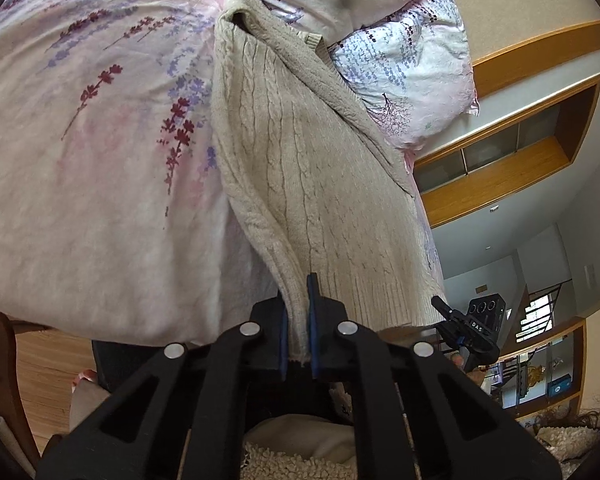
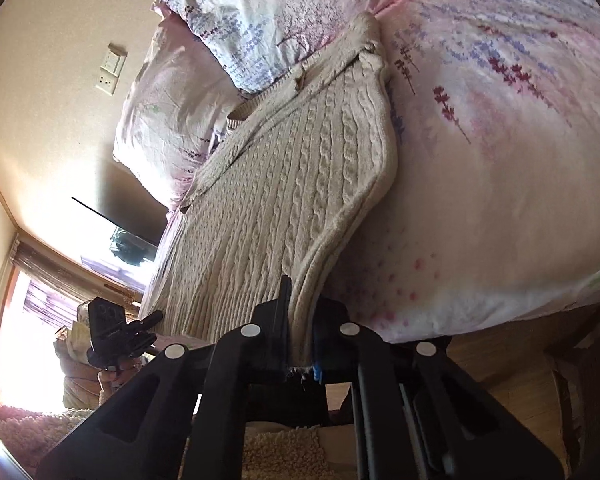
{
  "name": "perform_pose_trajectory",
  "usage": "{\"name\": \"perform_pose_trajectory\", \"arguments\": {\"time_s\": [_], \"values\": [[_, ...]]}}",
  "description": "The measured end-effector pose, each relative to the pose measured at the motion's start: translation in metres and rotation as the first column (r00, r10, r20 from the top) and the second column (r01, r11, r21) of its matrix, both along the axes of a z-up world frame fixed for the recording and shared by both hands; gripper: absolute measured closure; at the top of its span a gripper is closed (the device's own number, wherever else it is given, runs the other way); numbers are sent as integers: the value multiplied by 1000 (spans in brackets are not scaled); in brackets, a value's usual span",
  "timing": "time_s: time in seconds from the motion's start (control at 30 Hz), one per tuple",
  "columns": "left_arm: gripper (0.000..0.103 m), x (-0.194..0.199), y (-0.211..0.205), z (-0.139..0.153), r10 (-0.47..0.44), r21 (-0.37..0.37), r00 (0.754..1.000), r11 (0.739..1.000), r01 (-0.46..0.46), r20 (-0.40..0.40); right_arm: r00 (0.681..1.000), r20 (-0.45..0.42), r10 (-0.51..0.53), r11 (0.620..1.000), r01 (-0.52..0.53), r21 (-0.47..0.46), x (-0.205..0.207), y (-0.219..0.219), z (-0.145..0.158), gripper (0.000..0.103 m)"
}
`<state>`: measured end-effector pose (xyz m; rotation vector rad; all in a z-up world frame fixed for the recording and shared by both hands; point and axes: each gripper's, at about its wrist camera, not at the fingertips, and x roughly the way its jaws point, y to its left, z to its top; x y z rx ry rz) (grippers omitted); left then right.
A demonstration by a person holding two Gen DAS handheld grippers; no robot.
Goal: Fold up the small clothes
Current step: 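Grasp the sweater hem with both tools, then lift the hem with both tools and fold it toward the collar, then release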
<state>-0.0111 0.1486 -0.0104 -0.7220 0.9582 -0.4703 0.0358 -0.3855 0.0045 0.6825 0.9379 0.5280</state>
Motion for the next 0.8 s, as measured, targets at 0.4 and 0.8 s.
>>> {"name": "perform_pose_trajectory", "arguments": {"time_s": [0.4, 0.8], "values": [[97, 39, 26, 73, 111, 170, 961, 973, -156, 252, 912, 378, -158, 961, 230, -152, 13, 0, 82, 95], [97, 103, 18, 125, 124, 274, 901, 927, -255, 417, 805, 577, -139, 869, 378, -319, 49, 34, 126, 95]]}}
